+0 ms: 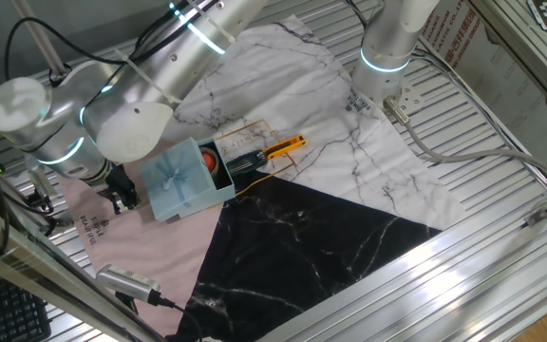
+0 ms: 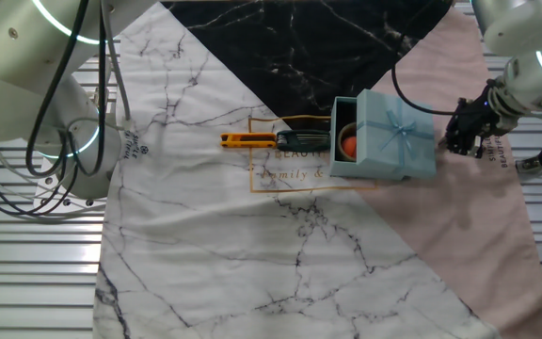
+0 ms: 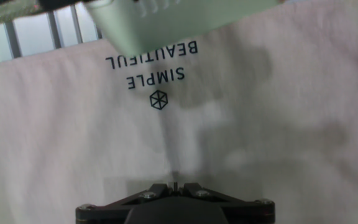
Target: Slide the outer casing onto the gift box
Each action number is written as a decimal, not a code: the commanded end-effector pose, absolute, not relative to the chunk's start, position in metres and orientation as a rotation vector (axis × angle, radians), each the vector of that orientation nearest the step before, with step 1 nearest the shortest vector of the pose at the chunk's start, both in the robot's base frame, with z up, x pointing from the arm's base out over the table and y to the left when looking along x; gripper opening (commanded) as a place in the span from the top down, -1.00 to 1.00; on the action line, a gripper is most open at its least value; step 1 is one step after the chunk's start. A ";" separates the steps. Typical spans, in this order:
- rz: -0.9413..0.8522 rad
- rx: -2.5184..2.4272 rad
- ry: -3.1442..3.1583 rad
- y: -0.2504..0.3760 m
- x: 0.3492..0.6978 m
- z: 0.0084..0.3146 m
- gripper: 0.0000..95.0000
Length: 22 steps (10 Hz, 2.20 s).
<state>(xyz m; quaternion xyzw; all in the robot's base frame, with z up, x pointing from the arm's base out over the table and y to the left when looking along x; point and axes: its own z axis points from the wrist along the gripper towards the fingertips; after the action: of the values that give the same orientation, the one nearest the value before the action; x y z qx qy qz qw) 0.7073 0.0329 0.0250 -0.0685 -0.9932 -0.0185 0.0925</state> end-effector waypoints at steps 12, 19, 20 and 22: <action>-0.045 -0.196 -2.952 0.033 0.682 0.021 1.00; -0.047 -0.199 -2.948 0.036 0.665 0.036 1.00; -0.047 -0.200 -2.947 0.036 0.662 0.039 1.00; -0.050 -0.200 -2.946 0.037 0.657 0.043 1.00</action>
<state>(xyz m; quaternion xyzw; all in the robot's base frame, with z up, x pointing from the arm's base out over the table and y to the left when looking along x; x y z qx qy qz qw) 0.6547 0.0383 0.0446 -0.0672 -0.9932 -0.0170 0.0931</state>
